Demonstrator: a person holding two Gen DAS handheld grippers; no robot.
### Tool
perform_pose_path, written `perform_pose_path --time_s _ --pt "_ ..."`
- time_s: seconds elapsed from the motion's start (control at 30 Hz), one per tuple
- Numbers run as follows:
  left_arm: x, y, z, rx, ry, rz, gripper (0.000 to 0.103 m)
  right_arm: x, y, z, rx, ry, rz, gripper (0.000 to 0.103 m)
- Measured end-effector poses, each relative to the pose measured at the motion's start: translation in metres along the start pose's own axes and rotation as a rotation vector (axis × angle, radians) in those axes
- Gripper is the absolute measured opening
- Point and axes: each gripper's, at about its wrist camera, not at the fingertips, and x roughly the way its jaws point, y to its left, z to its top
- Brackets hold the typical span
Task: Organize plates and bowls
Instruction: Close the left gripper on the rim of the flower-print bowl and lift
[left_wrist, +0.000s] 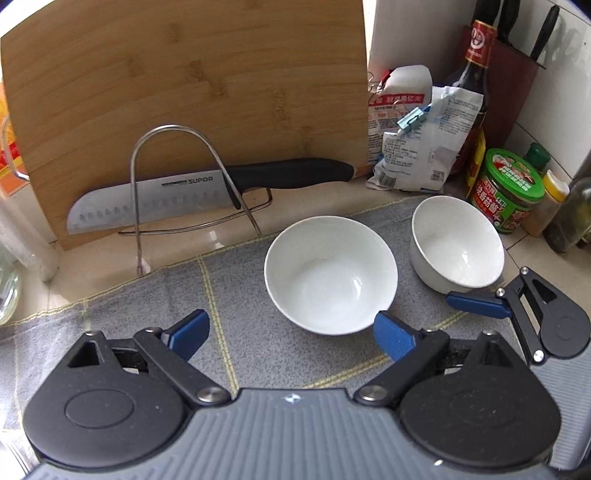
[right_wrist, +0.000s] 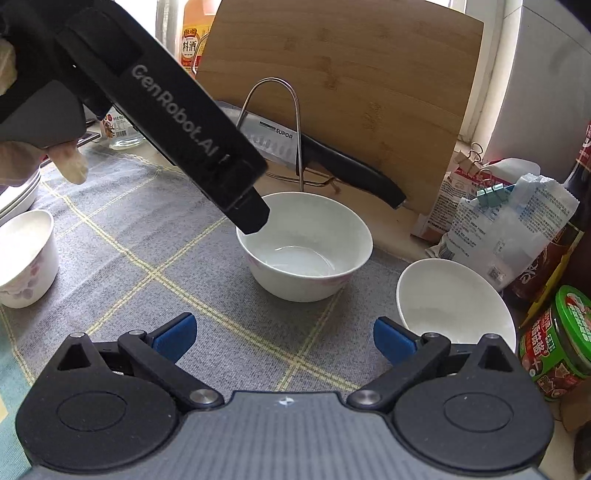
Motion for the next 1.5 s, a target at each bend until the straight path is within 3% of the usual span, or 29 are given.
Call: perform_pose_path --time_s 0.17,0.33,0.5,0.73,0.83,1.5 --pt "0.018 -0.006 0.008 0.013 0.019 -0.008 0.093 0.006 -0.003 0.000 0.013 0.013 0.004 0.103" --pt "0.034 -0.008 0.015 0.007 0.042 -0.042 0.084 0.012 -0.003 0.001 0.002 0.010 -0.008 0.103" --pt "0.046 -0.008 0.022 -0.009 0.042 -0.082 0.077 0.016 -0.004 0.005 0.008 0.001 -0.004 0.097" --pt "0.060 -0.008 0.032 -0.032 0.046 -0.110 0.075 0.026 -0.005 0.015 -0.016 -0.012 -0.028 0.093" --pt "0.065 -0.006 0.035 -0.038 0.054 -0.128 0.068 0.032 -0.007 0.019 -0.013 -0.012 -0.033 0.091" --pt "0.078 -0.007 0.042 -0.025 0.073 -0.172 0.061 0.047 -0.012 0.027 -0.004 -0.010 -0.029 0.087"
